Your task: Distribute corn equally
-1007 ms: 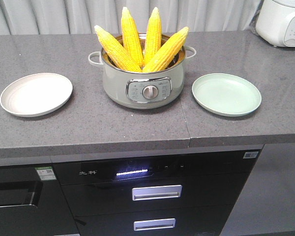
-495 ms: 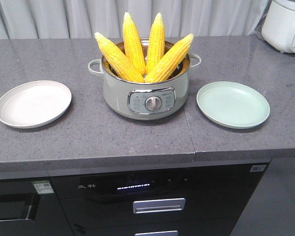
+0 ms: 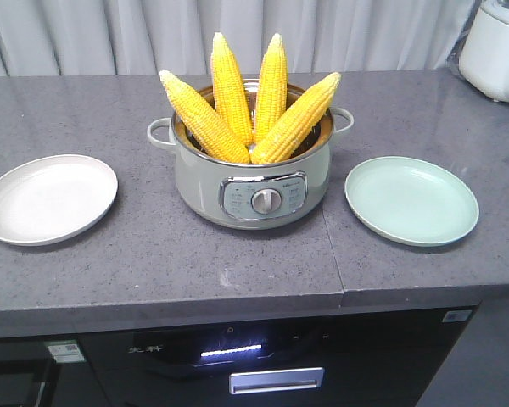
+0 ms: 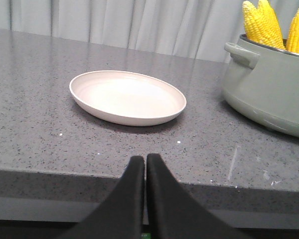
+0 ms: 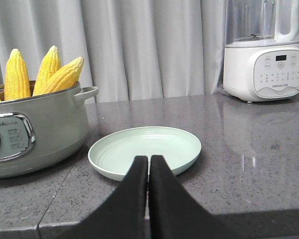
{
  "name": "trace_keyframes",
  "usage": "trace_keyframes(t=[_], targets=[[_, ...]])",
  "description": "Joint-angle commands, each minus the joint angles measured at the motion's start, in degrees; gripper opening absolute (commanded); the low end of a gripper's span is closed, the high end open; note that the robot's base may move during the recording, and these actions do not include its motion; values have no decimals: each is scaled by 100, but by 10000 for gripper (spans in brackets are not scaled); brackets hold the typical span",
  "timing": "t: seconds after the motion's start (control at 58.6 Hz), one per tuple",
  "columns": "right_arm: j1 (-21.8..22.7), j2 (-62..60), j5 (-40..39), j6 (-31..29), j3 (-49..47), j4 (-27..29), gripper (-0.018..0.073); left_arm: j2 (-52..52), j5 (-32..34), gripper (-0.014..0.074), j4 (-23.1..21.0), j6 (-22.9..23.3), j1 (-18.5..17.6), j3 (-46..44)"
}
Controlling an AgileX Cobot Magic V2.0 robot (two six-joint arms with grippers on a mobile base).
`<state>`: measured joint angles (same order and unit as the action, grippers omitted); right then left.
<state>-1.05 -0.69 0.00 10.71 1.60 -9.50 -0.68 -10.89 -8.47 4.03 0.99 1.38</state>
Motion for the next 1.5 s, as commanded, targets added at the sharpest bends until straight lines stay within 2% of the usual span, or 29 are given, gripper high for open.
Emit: trace_keyframes(t=[0.0, 1.484], targets=[[44, -29, -429, -6, 104, -70, -5, -80, 411, -6, -14, 37, 0, -126], [44, -29, -429, -6, 104, -70, -5, -80, 411, -6, -14, 37, 0, -126]])
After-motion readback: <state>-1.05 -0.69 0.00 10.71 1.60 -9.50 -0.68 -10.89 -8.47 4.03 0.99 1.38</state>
